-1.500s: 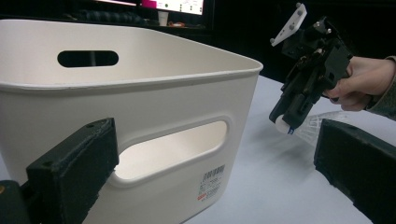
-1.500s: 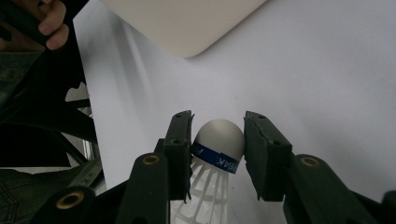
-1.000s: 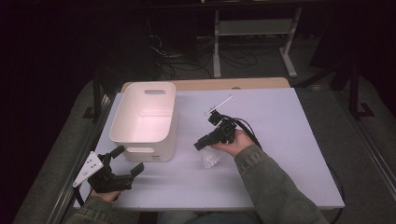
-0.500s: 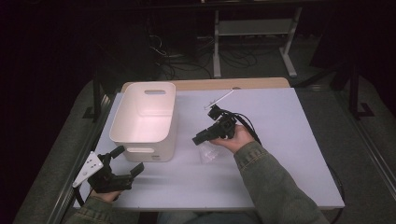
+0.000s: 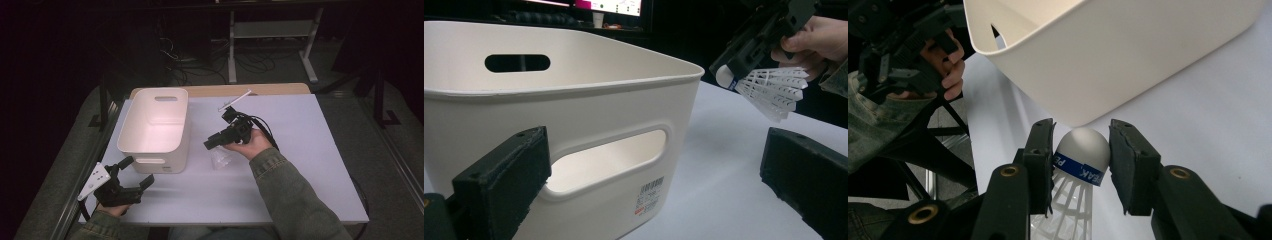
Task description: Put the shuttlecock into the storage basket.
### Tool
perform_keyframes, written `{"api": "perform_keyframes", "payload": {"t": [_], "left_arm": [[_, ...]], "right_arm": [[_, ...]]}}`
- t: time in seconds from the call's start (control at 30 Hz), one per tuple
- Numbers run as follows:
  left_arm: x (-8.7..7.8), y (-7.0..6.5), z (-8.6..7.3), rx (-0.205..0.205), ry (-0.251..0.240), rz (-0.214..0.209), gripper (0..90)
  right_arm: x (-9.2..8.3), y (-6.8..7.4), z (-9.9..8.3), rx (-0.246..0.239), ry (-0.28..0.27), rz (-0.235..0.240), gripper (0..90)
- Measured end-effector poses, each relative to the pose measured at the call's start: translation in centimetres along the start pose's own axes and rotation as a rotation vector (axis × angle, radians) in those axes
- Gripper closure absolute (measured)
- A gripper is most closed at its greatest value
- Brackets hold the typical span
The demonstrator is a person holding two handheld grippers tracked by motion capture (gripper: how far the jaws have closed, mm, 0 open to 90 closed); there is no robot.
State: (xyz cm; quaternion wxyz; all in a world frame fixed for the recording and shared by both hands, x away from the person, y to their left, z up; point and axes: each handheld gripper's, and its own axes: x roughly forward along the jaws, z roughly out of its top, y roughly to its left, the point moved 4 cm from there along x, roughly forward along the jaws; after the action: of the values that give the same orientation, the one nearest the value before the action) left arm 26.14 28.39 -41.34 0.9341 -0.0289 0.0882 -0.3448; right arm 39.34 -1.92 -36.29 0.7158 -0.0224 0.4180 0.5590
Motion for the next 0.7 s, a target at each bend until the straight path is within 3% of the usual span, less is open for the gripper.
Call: {"api": "perform_keyframes", "payload": {"t": [0.37, 0.7], "left_arm": [[0.0, 0.0, 0.0, 0.001, -0.005, -0.001, 0.0], [0.0, 0.1, 0.0, 0.003, -0.006, -0.002, 0.0]], "right_arm": [[-0.9, 0.5, 1.5, -0.027, -0.021, -0.012, 62.4], [-0.6, 0.8, 2.6, -0.028, -0.032, -0.012, 62.4]]}}
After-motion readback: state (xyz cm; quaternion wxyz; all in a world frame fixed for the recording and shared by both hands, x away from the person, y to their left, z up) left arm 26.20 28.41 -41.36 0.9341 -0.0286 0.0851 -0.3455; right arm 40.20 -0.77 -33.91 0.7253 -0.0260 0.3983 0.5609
